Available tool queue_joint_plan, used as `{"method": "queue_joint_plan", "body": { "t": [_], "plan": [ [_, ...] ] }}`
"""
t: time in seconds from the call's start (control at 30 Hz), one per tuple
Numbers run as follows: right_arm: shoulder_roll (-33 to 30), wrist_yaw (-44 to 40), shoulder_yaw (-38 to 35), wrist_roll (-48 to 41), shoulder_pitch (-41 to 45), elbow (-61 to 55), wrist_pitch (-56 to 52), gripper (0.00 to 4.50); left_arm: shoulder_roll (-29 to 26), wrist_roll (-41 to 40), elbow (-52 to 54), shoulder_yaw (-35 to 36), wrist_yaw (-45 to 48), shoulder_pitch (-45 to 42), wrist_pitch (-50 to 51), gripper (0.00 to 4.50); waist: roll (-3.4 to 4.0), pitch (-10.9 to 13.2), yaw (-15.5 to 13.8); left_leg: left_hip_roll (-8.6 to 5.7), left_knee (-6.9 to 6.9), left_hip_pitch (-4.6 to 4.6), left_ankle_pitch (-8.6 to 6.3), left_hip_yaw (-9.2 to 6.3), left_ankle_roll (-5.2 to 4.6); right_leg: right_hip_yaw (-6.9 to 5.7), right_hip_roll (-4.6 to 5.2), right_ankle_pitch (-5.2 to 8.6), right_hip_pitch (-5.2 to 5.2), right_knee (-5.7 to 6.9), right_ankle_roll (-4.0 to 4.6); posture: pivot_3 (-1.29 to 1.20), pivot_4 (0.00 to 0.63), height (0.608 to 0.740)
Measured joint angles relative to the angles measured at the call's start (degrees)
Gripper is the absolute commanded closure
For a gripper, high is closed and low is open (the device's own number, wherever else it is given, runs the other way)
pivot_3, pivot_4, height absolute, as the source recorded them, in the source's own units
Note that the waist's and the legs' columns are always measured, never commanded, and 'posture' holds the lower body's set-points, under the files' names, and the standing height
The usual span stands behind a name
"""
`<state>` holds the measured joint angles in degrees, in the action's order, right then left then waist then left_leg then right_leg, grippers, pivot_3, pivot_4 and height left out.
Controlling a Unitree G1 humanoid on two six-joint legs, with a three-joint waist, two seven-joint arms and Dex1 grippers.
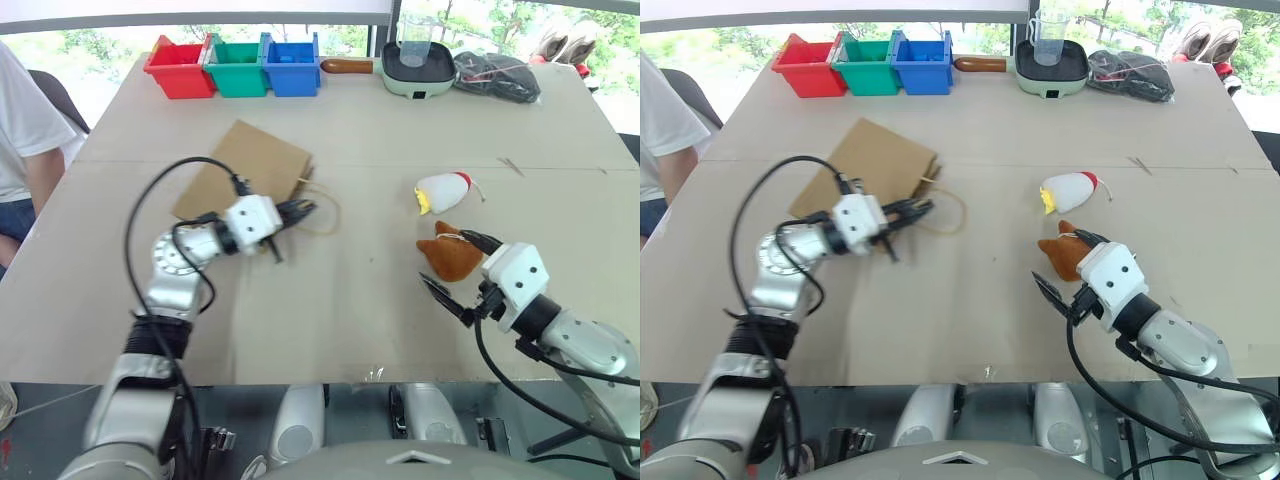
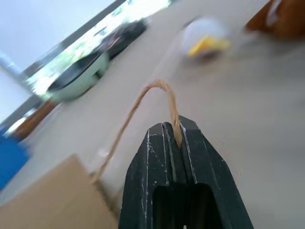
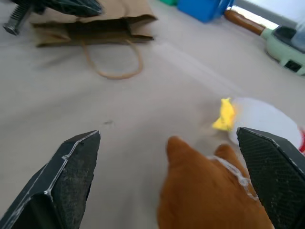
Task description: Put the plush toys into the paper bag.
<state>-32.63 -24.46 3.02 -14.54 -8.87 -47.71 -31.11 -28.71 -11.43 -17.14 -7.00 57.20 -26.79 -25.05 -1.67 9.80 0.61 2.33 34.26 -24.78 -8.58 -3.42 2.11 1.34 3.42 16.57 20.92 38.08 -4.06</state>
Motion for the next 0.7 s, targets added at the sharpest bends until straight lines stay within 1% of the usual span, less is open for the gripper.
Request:
{"method": "queue_joint_plan", "body": {
  "t": [0.07, 0.1, 0.2, 0.23, 0.27, 0.33, 0.37, 0.4, 0.43, 0.47, 0.53, 0.57, 0.63, 0.7],
  "plan": [
    [0.6, -0.01, 0.81, -0.3, 0.52, -0.14, -0.97, 0.0, 2.22, -2.67, 1.34, -1.98, 3.81, -1.23, 0.61, 4.48, 0.0, 0.0, 0.15, 0.0, 0.01, 0.0, 0.0, -0.01, -0.01, 0.01, -0.02, 0.0, -0.01, 0.0, 0.0, 0.0, 0.15, 0.74],
    [0.67, 0.0, 0.93, -0.4, 0.5, -0.14, -1.34, 0.0, 2.48, -3.72, 2.14, -2.34, 4.95, -1.46, 0.69, 4.48, 0.0, 0.0, 0.27, 0.02, 0.0, 0.0, -0.01, -0.02, -0.01, 0.02, -0.04, 0.0, -0.01, 0.0, 0.0, 0.0, 0.15, 0.74],
    [1.24, -0.06, 1.32, -1.67, 0.92, -0.09, -4.22, 0.0, 2.1, -12.94, 8.06, -2.38, 12.35, -1.49, 5.8, 4.48, 0.02, 0.01, 0.57, 0.12, -0.01, 0.04, -0.01, -0.06, -0.02, 0.05, -0.17, 0.0, -0.01, 0.04, 0.02, 0.0, 0.15, 0.74],
    [1.86, -0.05, 1.55, -2.25, 1.45, 0.22, -5.14, 0.55, 1.13, -15.66, 9.81, -1.82, 13.92, -1.43, 8.39, 4.5, 0.03, 0.01, 0.61, 0.19, -0.01, 0.06, -0.01, -0.09, -0.02, 0.05, -0.25, 0.01, -0.01, 0.06, 0.04, 0.0, 0.15, 0.74],
    [2.72, -0.07, 1.65, -2.86, 2.15, 0.89, -5.87, 0.98, -0.01, -17.54, 10.75, -0.64, 14.71, -1.29, 10.66, 4.5, 0.05, 0.01, 0.64, 0.27, 0.0, 0.08, -0.01, -0.09, -0.02, 0.05, -0.32, 0.01, -0.01, 0.06, 0.04, 0.0, 0.15, 0.74],
    [4.07, -0.02, 2.35, -3.53, 4.09, 2.91, -6.63, 1.82, -2.64, -19.75, 11.47, 1.96, 15.28, -0.71, 14.31, 4.5, 0.1, 0.04, 0.72, 0.35, 0.03, 0.09, -0.01, -0.1, -0.02, 0.04, -0.41, 0.01, -0.01, 0.07, 0.04, 0.0, 0.15, 0.74],
    [5.15, 0.09, 3.14, -3.51, 5.75, 4.56, -6.91, 2.13, -3.79, -20.44, 11.65, 3.21, 15.26, -0.25, 15.78, 4.5, 0.11, 0.05, 1.06, 0.39, 0.05, 0.11, -0.01, -0.09, -0.02, 0.05, -0.43, 0.01, -0.02, 0.07, 0.05, 0.0, 0.15, 0.74],
    [6.77, 0.33, 4.52, -3.28, 8.19, 7.15, -7.08, 2.73, -4.8, -21.14, 12.06, 4.8, 15.07, 0.22, 17.56, 4.5, 0.15, 0.07, 1.23, 0.39, 0.07, 0.09, 0.0, -0.09, -0.02, 0.05, -0.43, 0.01, -0.02, 0.07, 0.07, 0.0, 0.15, 0.74],
    [8.06, 0.45, 6.08, -2.81, 10.65, 9.48, -7.15, 3.0, -5.35, -21.75, 12.74, 5.76, 14.72, 0.62, 19.02, 4.5, 0.14, 0.07, 1.31, 0.39, 0.07, 0.09, 0.0, -0.09, -0.01, 0.07, -0.43, 0.01, -0.02, 0.06, 0.07, 0.0, 0.15, 0.74],
    [9.68, 0.44, 8.25, -1.9, 14.0, 12.91, -7.09, 3.54, -5.59, -22.27, 14.28, 6.68, 13.79, 1.12, 20.78, 4.5, 0.15, 0.07, 1.42, 0.39, 0.09, 0.08, 0.0, -0.08, -0.01, 0.09, -0.44, 0.0, -0.03, 0.06, 0.07, 0.0, 0.15, 0.74],
    [12.37, 0.12, 12.4, -0.1, 19.56, 18.91, -6.37, 4.44, -5.59, -22.73, 18.33, 7.07, 11.82, 1.74, 24.0, 4.5, 0.15, 0.08, 1.35, 0.35, 0.09, 0.04, 0.0, -0.11, -0.01, 0.11, -0.44, -0.01, -0.04, 0.05, 0.07, 0.0, 0.15, 0.74],
    [14.53, 0.11, 14.31, 1.1, 22.75, 22.93, -5.57, 4.44, -5.49, -23.13, 21.14, 7.06, 10.51, 2.4, 25.93, 4.5, 0.16, 0.08, 1.29, 0.34, 0.08, 0.04, 0.0, -0.12, -0.01, 0.12, -0.45, -0.02, -0.05, 0.04, 0.08, 0.0, 0.15, 0.74],
    [17.08, 0.0, 16.62, 2.57, 26.08, 27.82, -3.85, 4.44, -5.19, -23.87, 24.88, 6.85, 8.78, 3.2, 28.43, 4.5, 0.2, 0.11, 1.01, 0.31, 0.06, 0.03, -0.01, -0.15, -0.02, 0.12, -0.45, -0.02, -0.05, 0.03, 0.08, 0.0, 0.15, 0.74],
    [20.16, 0.08, 17.95, 4.76, 30.75, 36.45, -1.28, 4.44, -4.45, -24.85, 28.92, 6.87, 5.81, 4.01, 31.72, 4.5, 0.22, 0.13, 1.21, 0.32, 0.05, 0.02, -0.01, -0.15, -0.02, 0.13, -0.47, -0.02, -0.02, 0.04, 0.08, 0.0, 0.15, 0.74]
  ]
}}
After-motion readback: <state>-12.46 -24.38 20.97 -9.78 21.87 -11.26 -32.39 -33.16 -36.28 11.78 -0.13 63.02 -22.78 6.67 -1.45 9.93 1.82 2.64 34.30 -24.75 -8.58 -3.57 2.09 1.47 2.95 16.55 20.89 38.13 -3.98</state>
